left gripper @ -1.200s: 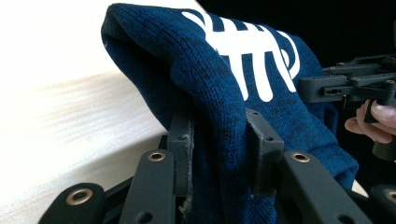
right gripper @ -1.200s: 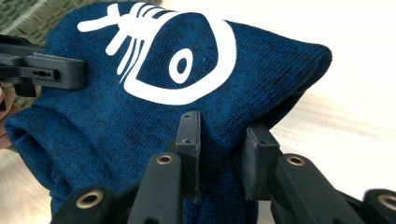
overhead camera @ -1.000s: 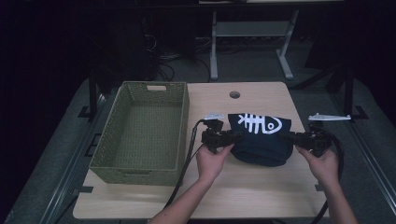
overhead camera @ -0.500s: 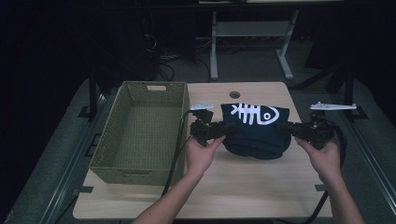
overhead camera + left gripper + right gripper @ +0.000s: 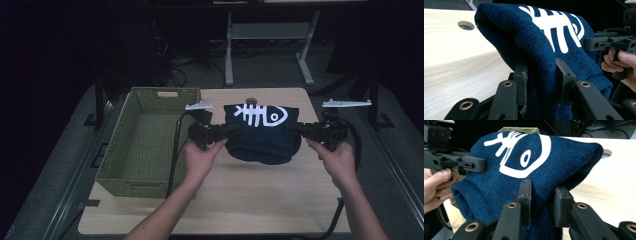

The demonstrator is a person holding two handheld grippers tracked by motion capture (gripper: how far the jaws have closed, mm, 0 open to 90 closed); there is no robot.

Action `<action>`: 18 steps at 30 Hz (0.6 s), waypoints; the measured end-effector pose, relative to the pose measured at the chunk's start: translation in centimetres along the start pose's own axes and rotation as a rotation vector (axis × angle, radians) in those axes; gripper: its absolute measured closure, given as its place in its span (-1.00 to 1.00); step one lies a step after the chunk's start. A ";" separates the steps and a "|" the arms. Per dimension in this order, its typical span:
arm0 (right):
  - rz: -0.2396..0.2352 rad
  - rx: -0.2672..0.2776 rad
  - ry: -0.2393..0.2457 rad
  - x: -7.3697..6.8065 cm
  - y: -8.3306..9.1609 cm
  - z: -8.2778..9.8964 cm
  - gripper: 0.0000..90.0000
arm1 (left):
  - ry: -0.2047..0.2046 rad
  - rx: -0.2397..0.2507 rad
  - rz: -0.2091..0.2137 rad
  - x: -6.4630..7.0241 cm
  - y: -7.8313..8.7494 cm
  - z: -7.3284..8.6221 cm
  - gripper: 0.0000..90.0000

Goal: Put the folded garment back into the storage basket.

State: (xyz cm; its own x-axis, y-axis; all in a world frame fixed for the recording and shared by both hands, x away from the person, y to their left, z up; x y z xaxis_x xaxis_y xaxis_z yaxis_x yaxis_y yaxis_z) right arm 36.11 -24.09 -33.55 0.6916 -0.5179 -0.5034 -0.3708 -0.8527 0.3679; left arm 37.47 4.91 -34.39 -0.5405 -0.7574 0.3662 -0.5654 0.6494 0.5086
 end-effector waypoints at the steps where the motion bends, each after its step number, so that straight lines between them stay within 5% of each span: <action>1: -0.004 -0.001 0.000 -0.1 -0.2 -0.1 0.58 | 0.000 0.002 -0.004 -0.2 0.2 -0.1 0.47; 18: -0.051 -0.011 0.021 -1.9 -3.2 -2.1 0.58 | 0.016 0.032 -0.017 -2.6 3.5 -1.0 0.47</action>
State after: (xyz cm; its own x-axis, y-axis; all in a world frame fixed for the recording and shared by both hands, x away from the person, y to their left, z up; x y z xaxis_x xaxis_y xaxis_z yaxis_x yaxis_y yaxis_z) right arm 37.27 -20.22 -32.18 0.7225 -0.4722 -0.5050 -0.3282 -0.8771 0.3506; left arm 37.49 9.08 -32.75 -0.5210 -0.7691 0.3703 -0.5940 0.6382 0.4898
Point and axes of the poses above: each handheld gripper's, and its own axes: y roughly backward along the jaws, z roughly out of its underside, x roughly to its right, the point moved 4 cm from there along -y, roughly forward along the jaws, and after that the axes turned 13 degrees about -z, right-handed, at the moved point
